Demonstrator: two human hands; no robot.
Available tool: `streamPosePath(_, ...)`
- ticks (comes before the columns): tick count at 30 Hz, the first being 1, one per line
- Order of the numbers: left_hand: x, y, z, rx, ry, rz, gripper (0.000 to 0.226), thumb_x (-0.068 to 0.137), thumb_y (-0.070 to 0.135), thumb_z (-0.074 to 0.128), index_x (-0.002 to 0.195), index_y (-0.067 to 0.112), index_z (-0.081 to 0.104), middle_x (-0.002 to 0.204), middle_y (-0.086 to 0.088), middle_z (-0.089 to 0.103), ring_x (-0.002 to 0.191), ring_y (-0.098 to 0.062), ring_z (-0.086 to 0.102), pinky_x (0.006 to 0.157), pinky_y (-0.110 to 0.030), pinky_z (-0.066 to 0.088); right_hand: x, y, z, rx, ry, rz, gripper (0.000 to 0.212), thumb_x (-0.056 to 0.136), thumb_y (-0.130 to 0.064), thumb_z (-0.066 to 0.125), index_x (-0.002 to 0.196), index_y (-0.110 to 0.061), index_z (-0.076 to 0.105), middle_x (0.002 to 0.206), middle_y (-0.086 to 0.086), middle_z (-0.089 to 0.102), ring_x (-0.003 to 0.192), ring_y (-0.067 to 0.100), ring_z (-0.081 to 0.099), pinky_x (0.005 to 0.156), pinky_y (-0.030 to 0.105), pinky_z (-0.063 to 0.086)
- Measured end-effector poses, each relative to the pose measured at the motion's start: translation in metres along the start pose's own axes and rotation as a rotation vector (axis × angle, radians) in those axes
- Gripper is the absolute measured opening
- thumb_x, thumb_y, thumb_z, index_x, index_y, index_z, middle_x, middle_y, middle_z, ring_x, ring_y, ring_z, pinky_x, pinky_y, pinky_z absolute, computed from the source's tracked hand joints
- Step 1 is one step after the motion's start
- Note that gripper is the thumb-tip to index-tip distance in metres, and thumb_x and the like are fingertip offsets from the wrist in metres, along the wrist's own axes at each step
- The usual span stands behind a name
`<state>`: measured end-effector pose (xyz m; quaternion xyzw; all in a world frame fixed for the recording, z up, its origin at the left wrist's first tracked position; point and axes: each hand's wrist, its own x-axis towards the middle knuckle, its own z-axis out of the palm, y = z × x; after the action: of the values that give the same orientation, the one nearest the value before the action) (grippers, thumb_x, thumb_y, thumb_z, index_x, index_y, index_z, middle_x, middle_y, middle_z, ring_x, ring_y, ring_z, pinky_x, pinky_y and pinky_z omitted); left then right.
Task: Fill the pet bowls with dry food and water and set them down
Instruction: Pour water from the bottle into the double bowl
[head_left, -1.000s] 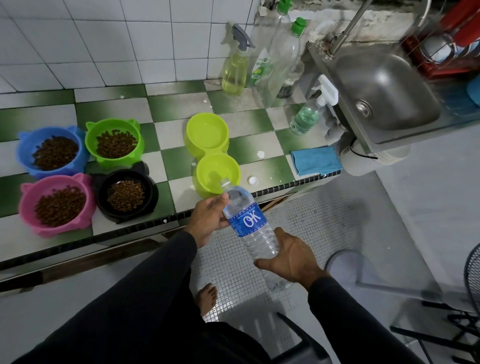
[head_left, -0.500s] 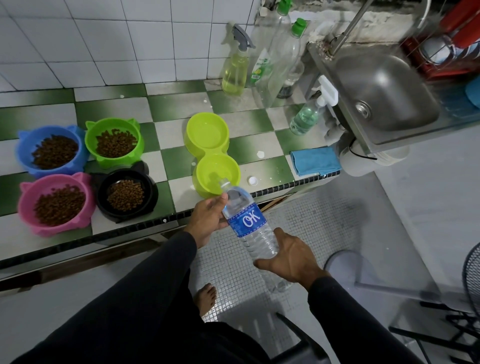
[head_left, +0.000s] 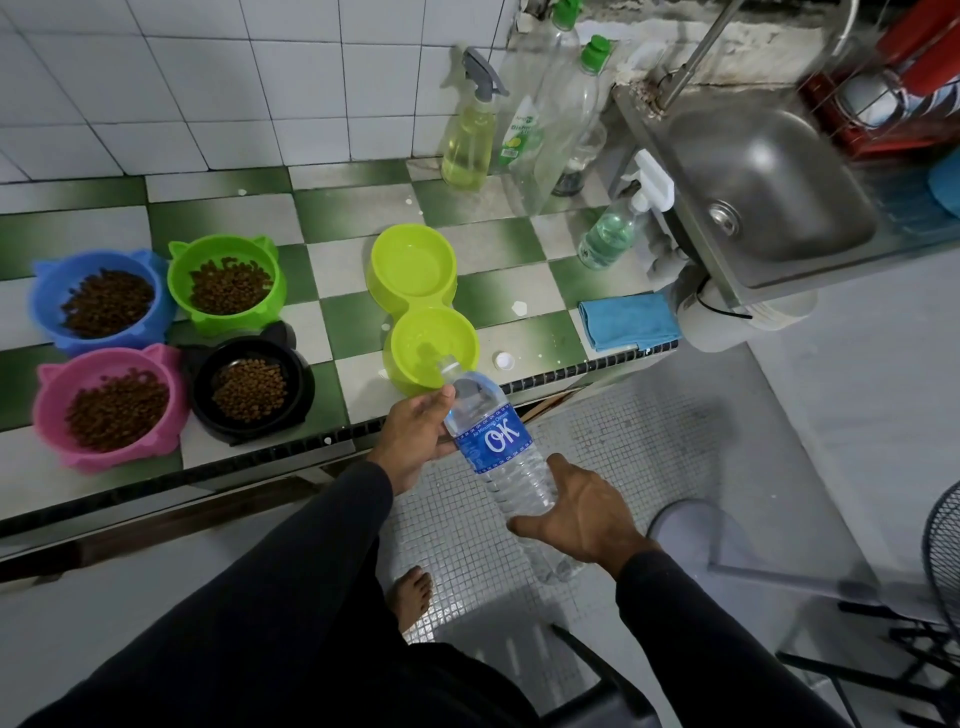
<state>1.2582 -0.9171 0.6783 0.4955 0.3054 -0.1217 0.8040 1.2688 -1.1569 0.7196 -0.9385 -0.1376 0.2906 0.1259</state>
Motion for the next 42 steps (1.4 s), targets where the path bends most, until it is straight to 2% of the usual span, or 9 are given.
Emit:
streamPosePath(7, -0.0030, 0.0008, -0.0001, 0.009, 0.008, -0.007, 0.029, 0.104, 0.041, 0.054, 0.120, 0.019, 0.067, 0.109, 0.002, 0.079, 0.102, -0.022, 0.076, 0.093, -0.049, 0.060, 0.0001, -0.0001, 0.0004, -0.011, 0.005, -0.014, 0.068, 0.055, -0.081, 0.067, 0.104, -0.038, 0.045, 0.084, -0.014, 0.061, 0.072, 0.000, 0.060, 0.068, 0.029, 0.054)
streamPosePath(14, -0.0041, 0.0029, 0.0002, 0.024, 0.023, -0.012, 0.040, 0.105, 0.041, 0.053, 0.131, 0.012, 0.063, 0.121, -0.009, 0.074, 0.109, -0.029, 0.073, 0.098, -0.055, 0.057, 0.0018, 0.0004, 0.0025, -0.013, 0.016, 0.000, 0.068, 0.052, -0.082, 0.067, 0.101, -0.039, 0.045, 0.081, -0.015, 0.062, 0.069, 0.000, 0.060, 0.064, 0.028, 0.053)
streamPosePath(24, -0.0028, 0.0025, 0.0001, 0.017, 0.031, -0.009, 0.033, 0.104, 0.040, 0.054, 0.123, 0.016, 0.066, 0.115, -0.006, 0.077, 0.103, -0.026, 0.076, 0.095, -0.053, 0.059, 0.0028, 0.0001, 0.0023, -0.014, 0.009, -0.005, 0.068, 0.053, -0.081, 0.067, 0.102, -0.038, 0.046, 0.082, -0.014, 0.062, 0.070, 0.001, 0.060, 0.064, 0.026, 0.050)
streamPosePath(32, -0.0013, 0.0010, 0.0003, 0.013, 0.026, -0.006, 0.039, 0.104, 0.041, 0.054, 0.128, 0.011, 0.065, 0.117, -0.007, 0.077, 0.105, -0.027, 0.075, 0.096, -0.054, 0.058, 0.0030, 0.0000, 0.0021, -0.011, 0.016, 0.001, 0.066, 0.053, -0.081, 0.067, 0.099, -0.038, 0.044, 0.080, -0.015, 0.061, 0.069, 0.000, 0.059, 0.059, 0.025, 0.045)
streamPosePath(42, 0.0010, -0.0018, 0.0008, 0.010, 0.015, -0.006, 0.038, 0.103, 0.042, 0.055, 0.127, 0.013, 0.066, 0.115, -0.005, 0.077, 0.105, -0.027, 0.075, 0.094, -0.055, 0.059, 0.0029, 0.0033, 0.0018, -0.017, 0.016, -0.002, 0.068, 0.053, -0.080, 0.068, 0.101, -0.037, 0.046, 0.083, -0.014, 0.062, 0.071, 0.002, 0.060, 0.066, 0.029, 0.053)
